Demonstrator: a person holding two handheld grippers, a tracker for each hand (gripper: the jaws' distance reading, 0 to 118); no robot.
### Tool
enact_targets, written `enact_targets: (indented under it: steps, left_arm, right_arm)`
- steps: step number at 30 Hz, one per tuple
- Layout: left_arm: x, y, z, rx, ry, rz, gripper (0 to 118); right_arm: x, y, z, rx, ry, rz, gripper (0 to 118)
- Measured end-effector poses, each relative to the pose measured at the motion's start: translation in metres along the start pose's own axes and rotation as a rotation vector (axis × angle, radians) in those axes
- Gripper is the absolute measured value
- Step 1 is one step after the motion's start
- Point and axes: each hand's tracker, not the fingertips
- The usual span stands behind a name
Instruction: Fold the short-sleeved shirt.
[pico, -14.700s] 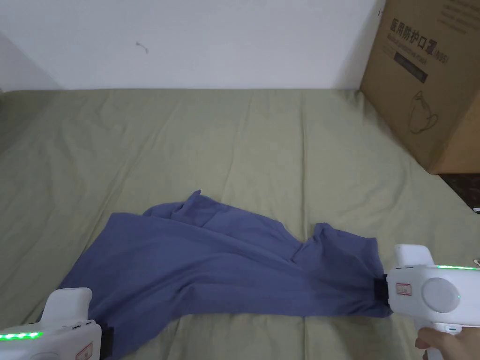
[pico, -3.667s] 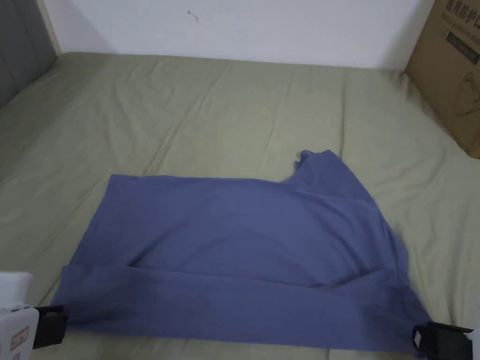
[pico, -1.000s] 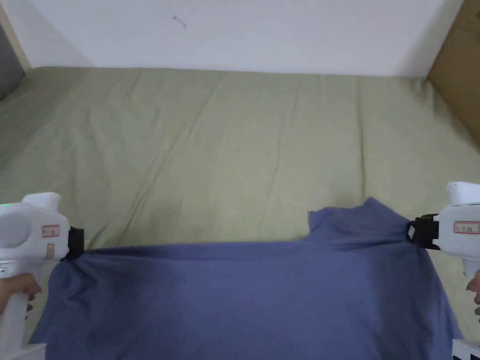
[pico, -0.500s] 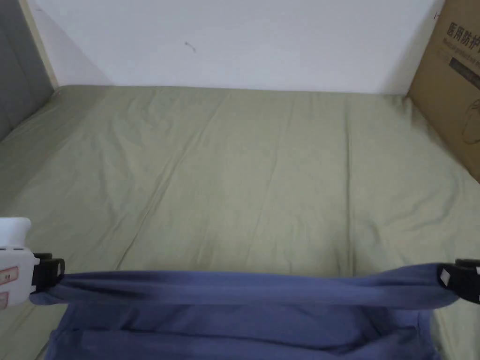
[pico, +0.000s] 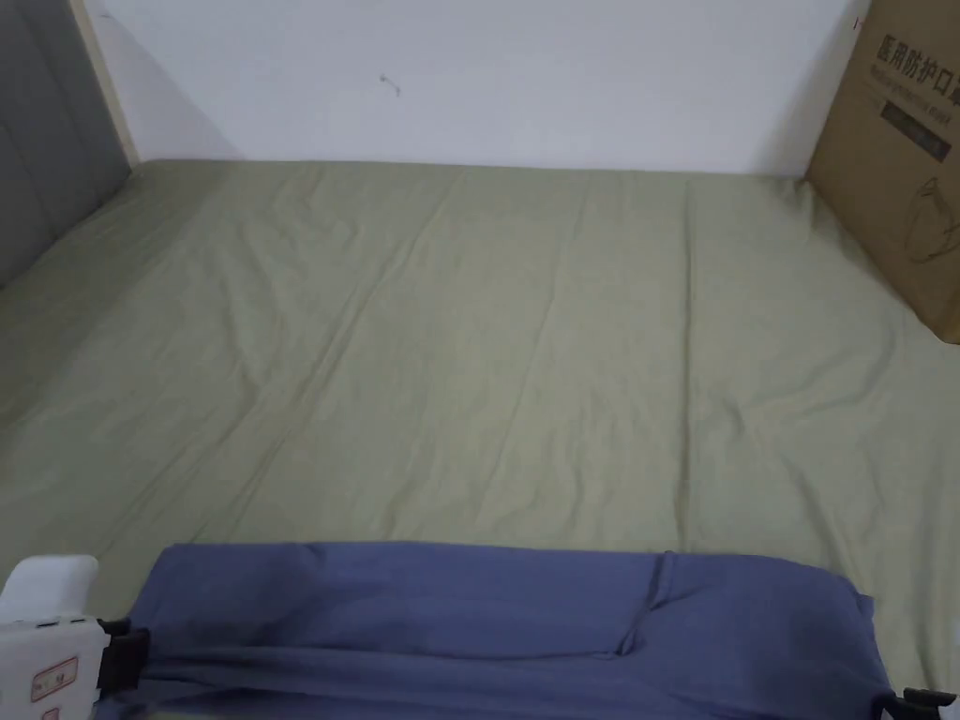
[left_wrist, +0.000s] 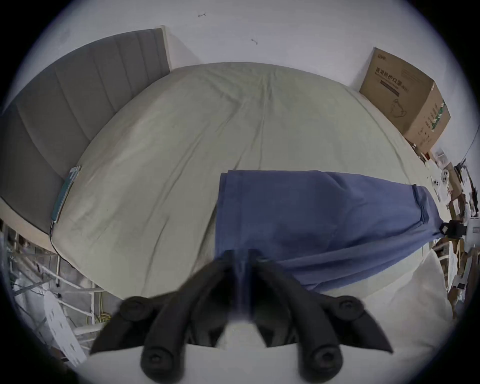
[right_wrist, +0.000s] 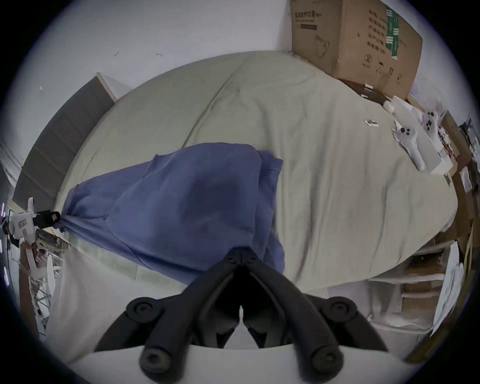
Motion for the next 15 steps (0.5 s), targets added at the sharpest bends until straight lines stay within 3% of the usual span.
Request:
enact_targets:
  steps: [1, 2, 3, 4, 10, 11, 12, 13, 14, 15]
  left_arm:
    - [0.0, 0.0, 0.002, -0.001, 0.0, 0.003, 42]
    - [-0.002, 0.001, 0.004, -0.005, -0.018, 0.004, 79]
    - [-0.003, 0.001, 0.007, 0.001, -0.039, 0.006, 102]
    - [-0.003, 0.001, 0.01, 0.012, -0.051, 0.01, 113]
    - [-0.001, 0.013, 0.041, 0.126, -0.133, 0.134, 111]
    - [0.0, 0.014, 0.044, 0.133, -0.164, 0.157, 104]
    - [0.001, 0.015, 0.047, 0.141, -0.192, 0.181, 88]
    - [0.004, 0.015, 0.05, 0.142, -0.224, 0.193, 61]
    - [0.006, 0.014, 0.051, 0.148, -0.231, 0.198, 14]
    - [0.008, 0.012, 0.049, 0.149, -0.226, 0.192, 1]
  right_arm:
    - [-0.002, 0.002, 0.001, 0.0, -0.006, 0.016, 3]
    - [-0.005, 0.003, 0.003, 0.013, -0.013, 0.031, 18]
    - [-0.007, 0.004, 0.006, 0.028, -0.027, 0.038, 33]
    - [-0.009, 0.007, 0.009, 0.034, -0.042, 0.045, 42]
    - [-0.04, 0.039, 0.04, 0.173, -0.025, 0.066, 49]
    - [-0.047, 0.044, 0.042, 0.193, -0.003, 0.076, 49]
    - [-0.055, 0.048, 0.043, 0.217, 0.019, 0.076, 45]
    - [-0.062, 0.051, 0.044, 0.238, 0.04, 0.078, 33]
    - [-0.072, 0.053, 0.041, 0.251, 0.05, 0.088, 5]
    - [-0.081, 0.054, 0.035, 0.259, 0.048, 0.092, 2]
